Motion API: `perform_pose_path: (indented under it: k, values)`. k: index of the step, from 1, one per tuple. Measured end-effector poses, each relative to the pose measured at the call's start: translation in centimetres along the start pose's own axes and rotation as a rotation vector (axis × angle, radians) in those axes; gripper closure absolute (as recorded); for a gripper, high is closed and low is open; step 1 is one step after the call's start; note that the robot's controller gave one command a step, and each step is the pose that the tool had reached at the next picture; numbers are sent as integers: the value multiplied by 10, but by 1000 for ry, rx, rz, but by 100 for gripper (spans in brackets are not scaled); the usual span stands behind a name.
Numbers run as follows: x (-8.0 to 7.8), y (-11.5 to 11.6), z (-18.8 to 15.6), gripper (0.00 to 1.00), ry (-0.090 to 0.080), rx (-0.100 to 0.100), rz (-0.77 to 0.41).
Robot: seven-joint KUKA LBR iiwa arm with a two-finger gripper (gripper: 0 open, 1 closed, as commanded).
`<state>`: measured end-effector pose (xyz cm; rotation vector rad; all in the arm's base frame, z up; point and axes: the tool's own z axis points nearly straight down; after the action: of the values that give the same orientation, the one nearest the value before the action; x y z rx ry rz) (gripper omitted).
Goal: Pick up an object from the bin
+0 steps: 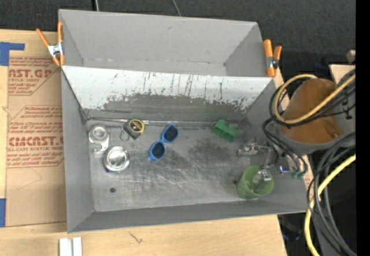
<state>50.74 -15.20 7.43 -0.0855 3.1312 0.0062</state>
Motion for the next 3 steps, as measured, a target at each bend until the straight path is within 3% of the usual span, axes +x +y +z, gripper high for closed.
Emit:
perform_pose_path:
  k: [1,2,3]
  values:
    - [-1,-1,-2,100,0,3,-2]
    - [0,-2,0,0,-3,6,-3]
    - [-45,89,-1,0,-4,10,-23]
